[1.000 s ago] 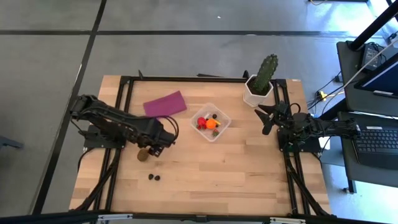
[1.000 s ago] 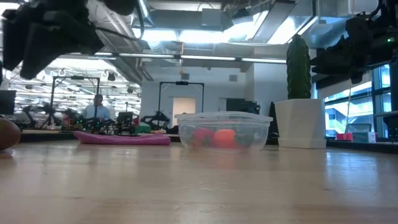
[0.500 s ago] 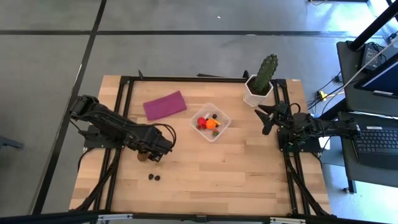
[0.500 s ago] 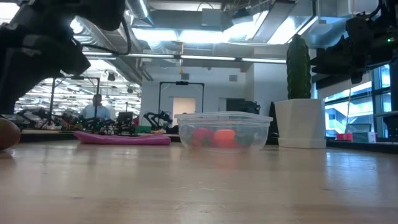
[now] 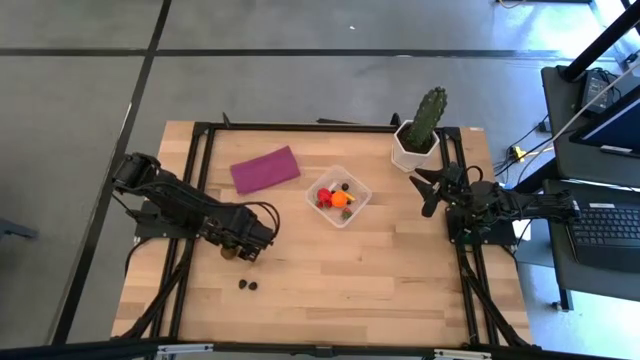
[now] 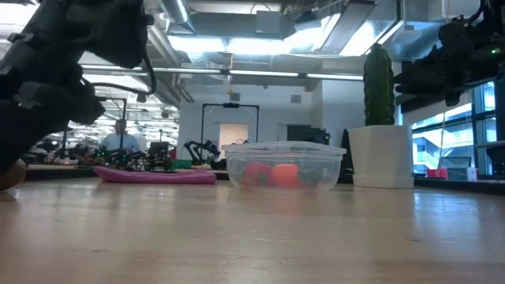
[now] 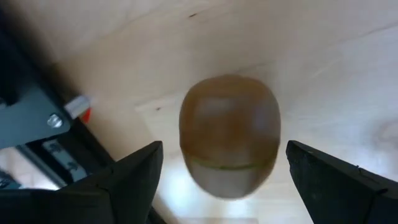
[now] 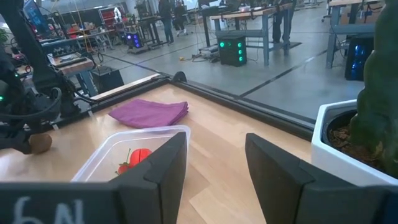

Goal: Pick and placing Produce into tupperware
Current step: Put the brown kiwi into the transparent container

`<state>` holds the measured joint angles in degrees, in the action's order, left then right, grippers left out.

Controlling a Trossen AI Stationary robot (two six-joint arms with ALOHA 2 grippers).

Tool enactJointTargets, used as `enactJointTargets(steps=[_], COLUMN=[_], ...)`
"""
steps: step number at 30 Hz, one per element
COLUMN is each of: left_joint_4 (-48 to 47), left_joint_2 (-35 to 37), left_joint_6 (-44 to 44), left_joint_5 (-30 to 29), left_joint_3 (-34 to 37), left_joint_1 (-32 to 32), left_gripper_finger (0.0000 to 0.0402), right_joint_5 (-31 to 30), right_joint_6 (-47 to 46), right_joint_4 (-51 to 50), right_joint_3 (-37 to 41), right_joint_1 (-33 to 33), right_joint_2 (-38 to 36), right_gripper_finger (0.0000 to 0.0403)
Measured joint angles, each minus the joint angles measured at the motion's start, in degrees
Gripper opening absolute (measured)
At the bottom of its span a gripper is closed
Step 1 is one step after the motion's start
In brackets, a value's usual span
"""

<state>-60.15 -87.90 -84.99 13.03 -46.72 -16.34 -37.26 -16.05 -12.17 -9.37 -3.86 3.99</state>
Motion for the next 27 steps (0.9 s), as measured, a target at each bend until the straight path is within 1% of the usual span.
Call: enactJointTargets(steps=[7, 13, 21, 27], left_joint_4=[3.81, 6.85, 7.02, 7.00], left_joint_2=[0.00, 0.00, 0.00, 0.00], left_joint_6=[-0.30, -0.39, -0.11, 0.01], left_joint_5=[-0.43, -0.19, 0.10, 0.18], left_joint_3=[3.11, 4.24, 4.26, 4.26], left_joint_1=[0.04, 0.04, 0.04, 0.04], left_gripper_finger=[0.0323, 0.0316, 0.0299, 0.0278], right_joint_5=[0.00, 0.00, 0.00, 0.00], right_joint_6=[0.00, 0.01, 0.00, -0.17], right_joint_4=[-0.07, -0.11, -0.11, -0.13], right_joint_3=[0.00, 0.00, 0.00, 0.00], right_joint_1=[-0.01, -0.01, 0.00, 0.00], right_joint_2=[0.00, 0.00, 0.00, 0.00], right_gripper_finger=[0.0168, 0.0168, 0.0168, 0.0168])
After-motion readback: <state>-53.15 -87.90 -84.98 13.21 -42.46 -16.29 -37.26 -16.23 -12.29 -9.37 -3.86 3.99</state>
